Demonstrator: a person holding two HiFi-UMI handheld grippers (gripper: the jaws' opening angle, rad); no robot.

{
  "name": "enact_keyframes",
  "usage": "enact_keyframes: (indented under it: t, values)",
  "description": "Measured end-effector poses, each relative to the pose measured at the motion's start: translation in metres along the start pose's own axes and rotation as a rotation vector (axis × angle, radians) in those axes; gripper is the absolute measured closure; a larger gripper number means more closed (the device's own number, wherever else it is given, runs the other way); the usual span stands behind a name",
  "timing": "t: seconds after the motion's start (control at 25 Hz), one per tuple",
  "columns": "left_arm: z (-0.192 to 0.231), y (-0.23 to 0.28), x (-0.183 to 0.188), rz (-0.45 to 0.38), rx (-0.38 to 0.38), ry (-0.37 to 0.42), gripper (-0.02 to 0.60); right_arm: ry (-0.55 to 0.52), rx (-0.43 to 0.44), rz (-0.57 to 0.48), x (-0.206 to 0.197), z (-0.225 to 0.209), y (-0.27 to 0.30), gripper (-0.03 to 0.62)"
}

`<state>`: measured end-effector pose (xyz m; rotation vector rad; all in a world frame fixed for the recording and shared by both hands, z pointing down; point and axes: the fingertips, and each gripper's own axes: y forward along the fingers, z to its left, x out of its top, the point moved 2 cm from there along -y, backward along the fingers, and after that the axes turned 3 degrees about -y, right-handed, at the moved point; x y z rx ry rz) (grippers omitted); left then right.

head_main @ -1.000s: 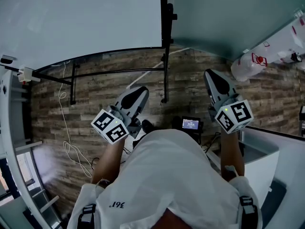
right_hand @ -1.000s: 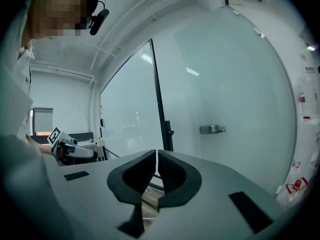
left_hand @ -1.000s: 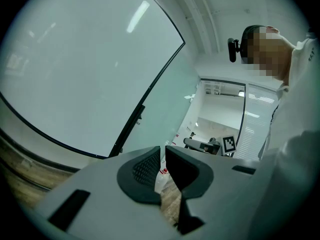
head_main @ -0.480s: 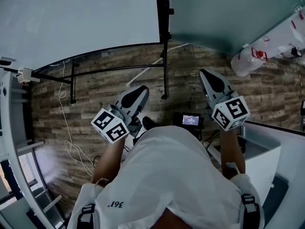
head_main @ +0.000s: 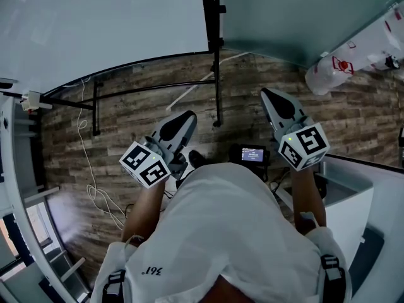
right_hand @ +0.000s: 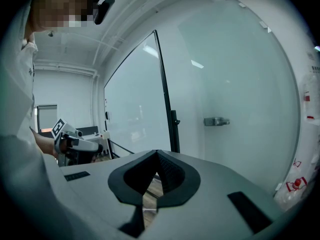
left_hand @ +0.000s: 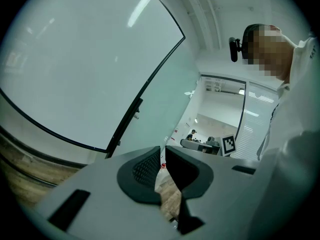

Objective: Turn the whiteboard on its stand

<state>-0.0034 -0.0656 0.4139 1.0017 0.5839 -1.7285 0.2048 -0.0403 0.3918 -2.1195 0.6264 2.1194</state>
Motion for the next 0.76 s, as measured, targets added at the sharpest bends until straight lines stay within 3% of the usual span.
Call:
enact_keyframes:
  t: [0.76]
  values:
    - [-0.0055,0.0037,-0.0023,0.023,-0.019,0.007,0.543,-0.036,-0.006,0.009,0.0021,0.007,-0.0019,0.569]
